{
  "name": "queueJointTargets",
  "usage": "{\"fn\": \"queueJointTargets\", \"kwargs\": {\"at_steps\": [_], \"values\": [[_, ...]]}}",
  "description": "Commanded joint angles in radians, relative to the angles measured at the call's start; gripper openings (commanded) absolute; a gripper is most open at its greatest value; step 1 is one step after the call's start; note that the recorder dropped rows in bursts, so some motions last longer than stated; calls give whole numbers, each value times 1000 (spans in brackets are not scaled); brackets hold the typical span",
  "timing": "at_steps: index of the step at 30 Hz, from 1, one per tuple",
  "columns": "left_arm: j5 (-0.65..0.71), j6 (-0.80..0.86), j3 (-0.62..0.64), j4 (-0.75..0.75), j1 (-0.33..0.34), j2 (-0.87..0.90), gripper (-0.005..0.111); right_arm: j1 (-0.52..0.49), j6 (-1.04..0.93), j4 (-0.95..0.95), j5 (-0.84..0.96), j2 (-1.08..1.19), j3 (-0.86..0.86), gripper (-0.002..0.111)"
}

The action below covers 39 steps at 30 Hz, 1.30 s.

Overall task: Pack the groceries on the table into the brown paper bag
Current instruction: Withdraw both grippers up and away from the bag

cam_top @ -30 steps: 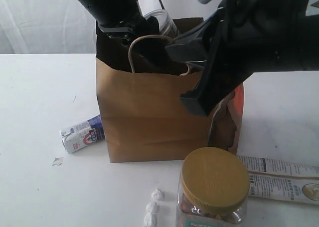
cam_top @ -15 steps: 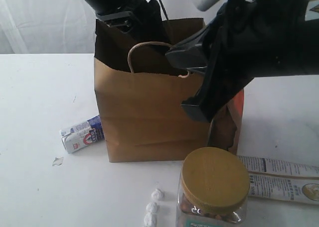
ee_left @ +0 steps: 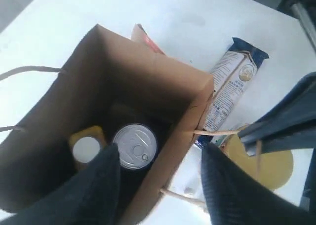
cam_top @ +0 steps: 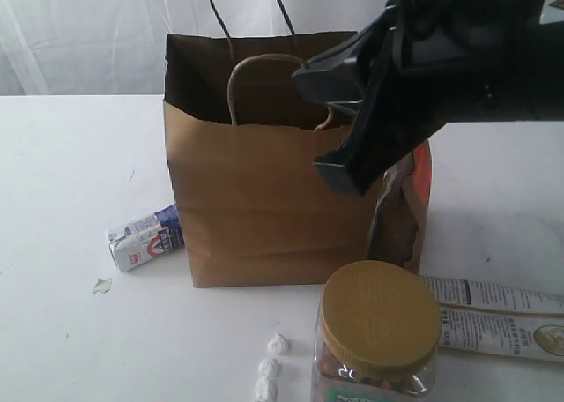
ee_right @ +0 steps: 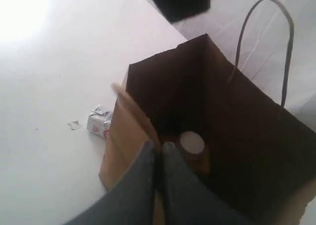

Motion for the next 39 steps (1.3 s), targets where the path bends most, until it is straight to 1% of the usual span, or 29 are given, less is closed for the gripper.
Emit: {"fn": "queueJointTargets", "kwargs": {"at_steps": [1,4,6,7,12,15,16,18,20,23,26,28,30,32,36,39], "values": [[87,-30,-5,30,-3,-81,54,4,7,5,-10,-2,-2,22],[87,-38,-5,61,-3,-118,54,4,14,10,-5,-2,-2,50],[87,-38,-5,80,-3,-136,54,4,37,10,-5,-4,-2,61],[87,-38,-5,85,-3,-142,54,4,43,10,-5,-9,-2,63],[87,-48,-5,96,-3,-153,54,4,82,-28,-11,-67,-2,63],[87,-62,-5,124,-3,-155,54,4,247,-219,-18,-131,-2,63],[87,-65,-5,132,-3,-158,54,4,340,-336,-3,-156,-2,63],[87,-65,-5,153,-3,-167,54,4,515,-500,57,-200,-2,63],[87,-65,-5,168,-3,-179,54,4,676,-625,169,-244,-2,63],[87,-77,-5,189,-3,-202,54,4,738,-694,296,-294,-2,63],[87,-115,-5,223,-3,-228,53,4,753,-694,360,-332,-2,63],[87,-135,-5,258,-3,-250,48,4,771,-692,391,-350,-2,62],[87,-167,-5,321,-3,-280,36,4,788,-690,424,-361,-2,62],[87,-189,-5,368,-3,-314,22,4,788,-683,458,-363,0,62],[87,-195,29,387,-3,-400,0,4,788,-609,470,-363,19,62],[87,-216,100,394,-3,-479,0,4,786,-545,470,-363,73,62]]}}
